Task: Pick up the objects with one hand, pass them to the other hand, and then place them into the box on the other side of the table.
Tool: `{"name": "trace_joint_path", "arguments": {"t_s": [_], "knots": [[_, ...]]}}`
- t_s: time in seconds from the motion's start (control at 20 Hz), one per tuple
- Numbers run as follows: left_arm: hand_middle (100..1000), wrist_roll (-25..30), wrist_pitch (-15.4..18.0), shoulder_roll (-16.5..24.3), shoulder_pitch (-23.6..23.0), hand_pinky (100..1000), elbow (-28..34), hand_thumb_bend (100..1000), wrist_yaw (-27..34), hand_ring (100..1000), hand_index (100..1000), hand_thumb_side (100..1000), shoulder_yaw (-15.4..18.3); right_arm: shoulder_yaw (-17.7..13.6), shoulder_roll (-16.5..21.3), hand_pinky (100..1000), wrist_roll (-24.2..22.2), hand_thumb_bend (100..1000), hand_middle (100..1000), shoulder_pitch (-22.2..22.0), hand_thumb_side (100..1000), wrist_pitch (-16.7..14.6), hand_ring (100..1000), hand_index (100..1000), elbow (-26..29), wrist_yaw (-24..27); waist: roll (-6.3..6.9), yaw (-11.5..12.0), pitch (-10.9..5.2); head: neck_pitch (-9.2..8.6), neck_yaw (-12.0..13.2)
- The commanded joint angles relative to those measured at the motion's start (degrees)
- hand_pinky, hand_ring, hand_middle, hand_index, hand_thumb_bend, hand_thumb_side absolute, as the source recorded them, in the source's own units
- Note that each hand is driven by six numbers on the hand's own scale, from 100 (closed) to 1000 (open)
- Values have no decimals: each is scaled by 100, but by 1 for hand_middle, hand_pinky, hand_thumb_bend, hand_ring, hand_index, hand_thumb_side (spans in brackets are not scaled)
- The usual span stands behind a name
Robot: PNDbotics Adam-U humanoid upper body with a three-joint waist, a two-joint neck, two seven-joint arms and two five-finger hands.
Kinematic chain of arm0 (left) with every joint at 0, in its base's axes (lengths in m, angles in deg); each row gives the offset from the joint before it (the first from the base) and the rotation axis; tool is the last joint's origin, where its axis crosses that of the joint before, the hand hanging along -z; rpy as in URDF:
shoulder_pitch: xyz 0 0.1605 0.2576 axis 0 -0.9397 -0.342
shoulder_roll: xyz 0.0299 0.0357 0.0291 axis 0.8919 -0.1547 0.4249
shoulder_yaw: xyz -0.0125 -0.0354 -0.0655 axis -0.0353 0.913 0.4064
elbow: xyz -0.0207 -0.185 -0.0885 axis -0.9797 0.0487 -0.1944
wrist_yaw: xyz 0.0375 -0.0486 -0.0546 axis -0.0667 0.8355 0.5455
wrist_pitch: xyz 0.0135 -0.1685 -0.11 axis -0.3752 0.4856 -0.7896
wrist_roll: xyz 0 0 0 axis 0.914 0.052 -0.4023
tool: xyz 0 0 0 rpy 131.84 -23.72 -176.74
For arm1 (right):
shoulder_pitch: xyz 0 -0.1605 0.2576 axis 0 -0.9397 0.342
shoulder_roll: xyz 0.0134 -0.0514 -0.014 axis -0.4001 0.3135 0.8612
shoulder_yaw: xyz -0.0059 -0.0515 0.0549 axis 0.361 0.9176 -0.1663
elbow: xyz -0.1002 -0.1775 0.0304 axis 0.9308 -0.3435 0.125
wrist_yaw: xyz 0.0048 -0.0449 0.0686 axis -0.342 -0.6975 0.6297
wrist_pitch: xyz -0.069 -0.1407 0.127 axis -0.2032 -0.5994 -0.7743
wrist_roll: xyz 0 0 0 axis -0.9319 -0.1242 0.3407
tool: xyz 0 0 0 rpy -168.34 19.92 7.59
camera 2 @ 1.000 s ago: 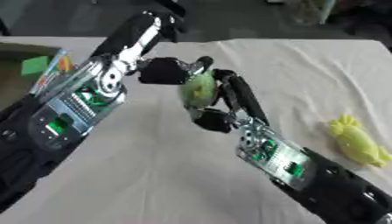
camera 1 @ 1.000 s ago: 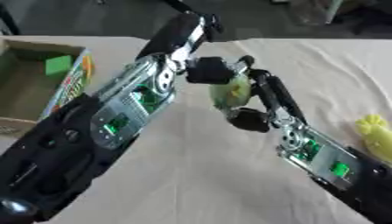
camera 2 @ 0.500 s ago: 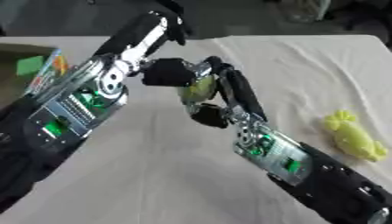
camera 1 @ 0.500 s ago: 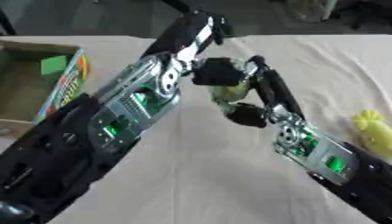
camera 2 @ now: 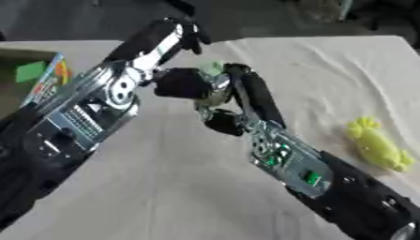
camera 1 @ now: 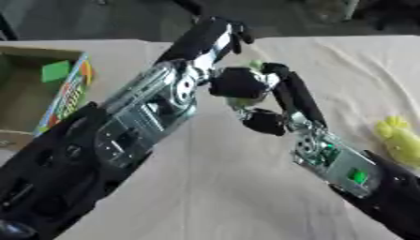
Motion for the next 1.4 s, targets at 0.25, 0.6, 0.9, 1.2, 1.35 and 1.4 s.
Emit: {"name": "trace_joint_path", "arguments": {"t_s": [0.25,0.6,0.9,1.2,1.35,1.4], "knots": [[664,-19,236,-21,46,877,-298,524,-305,812,795,393,128,-15,83,689,2000,100,388,100,100,1970,453,504,121,-128,12,10,-68,37,46],[675,183,320,-81,18,883,-480,538,-439,821,799,443,143,10,81,689,2000,100,388,130,100,1970,452,505,121,-199,23,-6,-53,64,69],[680,371,420,-178,-22,887,-689,556,-558,825,804,522,162,62,60,688,2000,100,387,191,100,1970,451,504,121,-266,20,-19,-35,71,84],[682,517,529,-227,-54,887,-860,562,-707,828,806,527,194,102,57,689,2000,100,387,212,100,1970,451,504,121,-359,31,-26,-24,79,104],[681,562,566,-255,-66,886,-916,551,-760,827,805,525,199,133,58,689,2000,100,387,228,100,1970,452,504,121,-417,35,-34,-17,70,124],[679,566,573,-257,-66,885,-931,532,-772,826,803,513,207,138,61,689,2000,100,387,226,100,1970,452,504,121,-430,36,-35,-15,64,130]]}}
